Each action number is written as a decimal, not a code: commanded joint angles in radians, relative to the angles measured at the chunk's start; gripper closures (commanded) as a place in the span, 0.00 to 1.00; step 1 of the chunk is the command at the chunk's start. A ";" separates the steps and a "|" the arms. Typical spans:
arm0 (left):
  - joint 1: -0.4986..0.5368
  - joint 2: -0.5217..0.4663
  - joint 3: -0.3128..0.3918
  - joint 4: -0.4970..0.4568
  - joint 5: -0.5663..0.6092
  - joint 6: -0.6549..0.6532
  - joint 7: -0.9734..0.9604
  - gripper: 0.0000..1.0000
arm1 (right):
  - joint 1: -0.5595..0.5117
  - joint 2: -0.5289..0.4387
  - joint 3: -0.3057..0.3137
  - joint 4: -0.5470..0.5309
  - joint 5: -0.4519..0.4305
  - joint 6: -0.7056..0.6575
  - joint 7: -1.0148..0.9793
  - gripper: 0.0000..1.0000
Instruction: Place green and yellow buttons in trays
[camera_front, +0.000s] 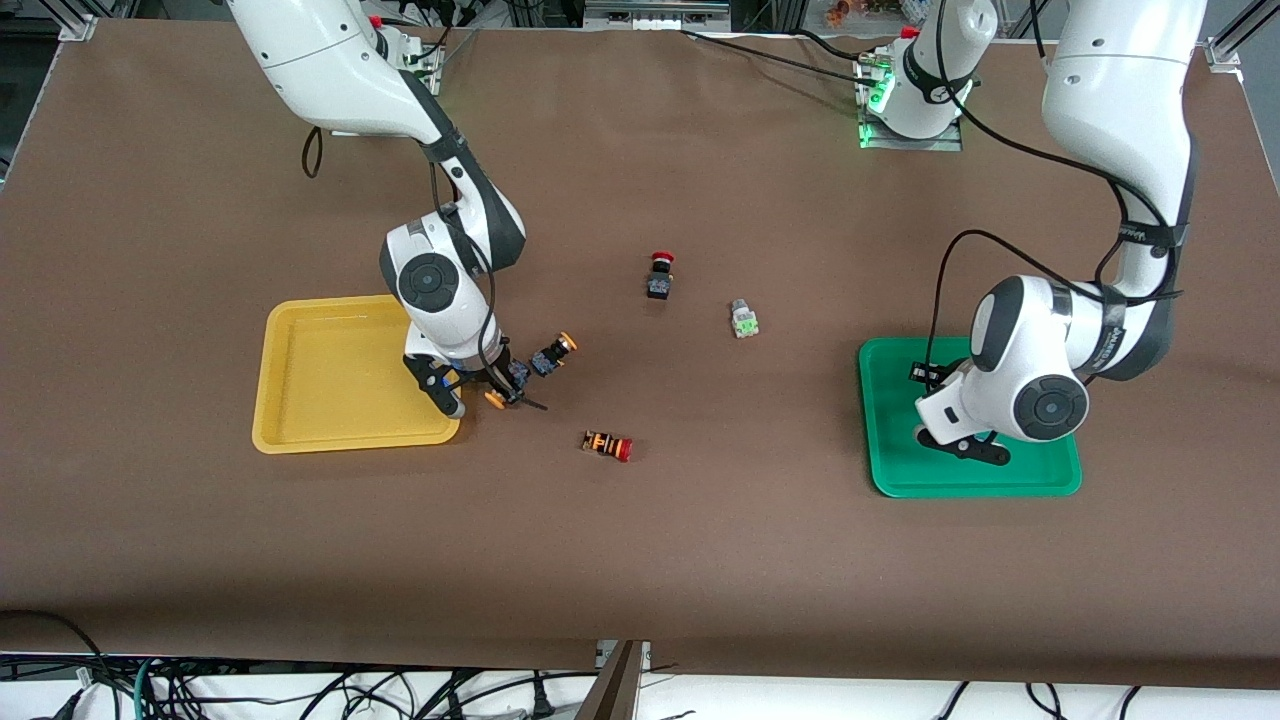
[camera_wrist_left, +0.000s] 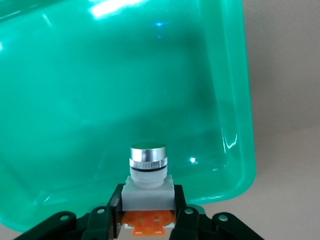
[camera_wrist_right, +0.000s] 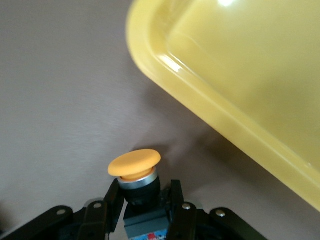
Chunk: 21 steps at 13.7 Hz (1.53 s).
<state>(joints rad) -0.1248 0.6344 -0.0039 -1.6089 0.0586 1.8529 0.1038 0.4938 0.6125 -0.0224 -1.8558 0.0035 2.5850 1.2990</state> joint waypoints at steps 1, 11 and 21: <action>0.004 0.004 -0.011 -0.009 0.003 0.052 0.066 0.70 | -0.030 -0.045 -0.014 0.058 0.006 -0.125 -0.154 1.00; -0.016 -0.085 -0.115 -0.028 -0.031 -0.089 -0.310 0.00 | -0.306 -0.175 -0.028 -0.063 0.023 -0.259 -0.953 1.00; -0.147 -0.093 -0.231 -0.245 -0.230 0.311 -0.674 0.00 | -0.385 -0.258 0.005 -0.248 0.021 -0.104 -0.967 0.02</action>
<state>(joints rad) -0.2325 0.5583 -0.2358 -1.7404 -0.1551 2.0212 -0.5474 0.1078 0.4044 -0.0521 -2.1052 0.0088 2.5289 0.2558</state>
